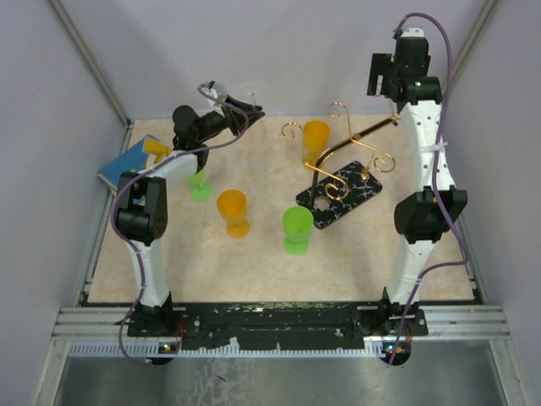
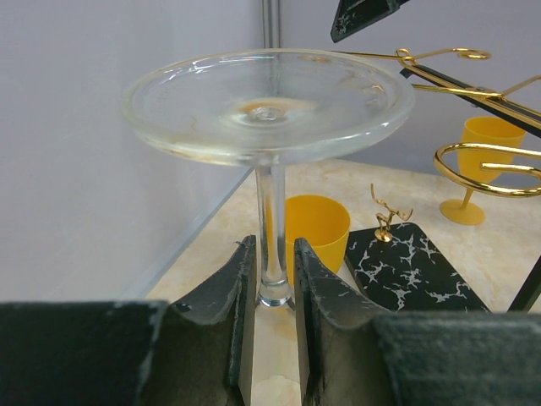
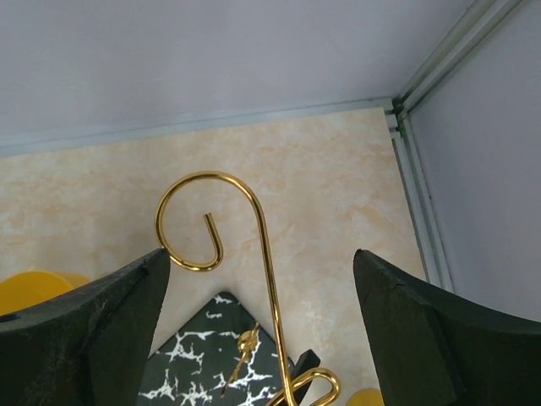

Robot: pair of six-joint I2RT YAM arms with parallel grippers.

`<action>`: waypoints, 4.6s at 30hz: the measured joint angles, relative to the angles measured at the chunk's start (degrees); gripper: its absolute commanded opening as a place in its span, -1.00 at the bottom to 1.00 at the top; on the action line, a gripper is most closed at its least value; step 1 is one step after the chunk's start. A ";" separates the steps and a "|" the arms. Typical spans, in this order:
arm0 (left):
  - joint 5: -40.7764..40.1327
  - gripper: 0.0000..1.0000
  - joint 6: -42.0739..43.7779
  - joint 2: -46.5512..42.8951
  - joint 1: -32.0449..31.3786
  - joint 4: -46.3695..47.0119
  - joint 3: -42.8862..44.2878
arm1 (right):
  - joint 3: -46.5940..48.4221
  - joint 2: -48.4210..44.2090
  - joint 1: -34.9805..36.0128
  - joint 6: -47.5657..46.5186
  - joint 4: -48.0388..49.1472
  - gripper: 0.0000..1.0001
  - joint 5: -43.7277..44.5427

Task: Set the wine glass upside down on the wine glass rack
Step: Move the wine rack to the center of the board, then move the wine glass to the center of the board.

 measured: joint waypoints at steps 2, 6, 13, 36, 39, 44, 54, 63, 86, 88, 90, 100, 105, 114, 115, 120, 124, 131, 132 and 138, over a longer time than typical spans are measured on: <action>0.04 -1.00 0.11 0.00 0.15 -0.02 -0.07 | -0.66 0.00 0.00 0.48 -0.63 0.79 -0.68; 0.20 -1.00 0.26 0.00 0.44 -0.07 -0.15 | -3.28 0.00 0.00 1.73 -1.62 0.78 -2.19; 0.50 -1.00 0.24 0.00 0.61 -0.07 -0.15 | -11.43 -1.14 -0.44 2.64 0.50 0.77 -3.80; 0.70 -1.00 -0.39 0.00 0.74 0.11 -0.28 | -14.62 -3.82 5.33 0.59 0.35 0.78 -9.92; 0.72 -1.00 -0.39 0.00 0.74 0.09 -0.28 | -14.62 -3.82 5.25 -0.04 0.39 0.78 -10.93; 0.72 -1.00 -0.39 0.00 0.74 0.07 -0.28 | -14.62 -3.89 5.33 -1.22 0.83 0.78 -13.25; 0.70 -1.00 -0.39 0.00 0.74 0.07 -0.28 | -23.02 -9.57 7.74 -3.72 7.08 0.79 -20.76; 0.68 -1.00 -0.37 0.00 0.74 0.07 -0.28 | -24.48 -9.79 10.05 -4.81 9.86 0.80 -26.27; 1.18 -1.00 2.16 3.93 0.90 -2.08 7.65 | -16.04 -9.77 10.64 -4.07 6.82 0.99 -14.38; 1.46 -1.00 2.23 5.64 1.03 -2.64 10.01 | -16.04 -9.90 10.64 -3.93 6.88 0.99 -13.35; 2.03 -0.99 2.25 7.56 1.11 -3.19 12.46 | -16.13 -10.21 10.64 -3.54 7.13 0.99 -12.46; 6.08 -0.98 1.49 11.69 1.01 -3.80 17.40 | -20.79 -16.87 10.64 -2.58 19.74 0.99 -8.90; 7.23 -0.98 0.07 11.72 -0.26 -2.34 17.38 | -21.00 -17.18 10.64 -2.56 27.52 0.98 -9.07; 7.39 -0.98 -1.36 13.94 -4.50 -0.79 17.38 | -17.75 -14.45 10.64 -1.92 30.97 0.99 -10.69; 7.37 -0.97 -1.62 14.29 -4.81 -0.79 17.38 | -17.33 -13.88 10.64 -1.90 30.75 0.99 -10.71; 7.34 -0.98 -2.43 15.21 -5.11 -0.81 17.40 | -14.10 -10.34 10.36 -1.38 27.23 0.97 -10.36; 7.28 -0.98 -2.93 15.26 -5.16 -0.79 17.44 | -8.20 -5.46 8.76 1.81 23.43 0.94 -12.07; 7.08 -0.99 -3.21 15.26 -5.18 -0.79 17.49 | -2.25 0.76 1.90 8.92 19.80 0.87 -18.78; 7.08 -0.99 -3.21 15.26 -5.18 -0.81 17.49 | -1.62 1.60 -0.35 10.01 19.58 0.86 -20.28; 6.97 -0.99 -2.38 15.26 -5.18 -1.51 17.49 | 2.89 6.84 -5.66 12.85 16.37 0.85 -27.74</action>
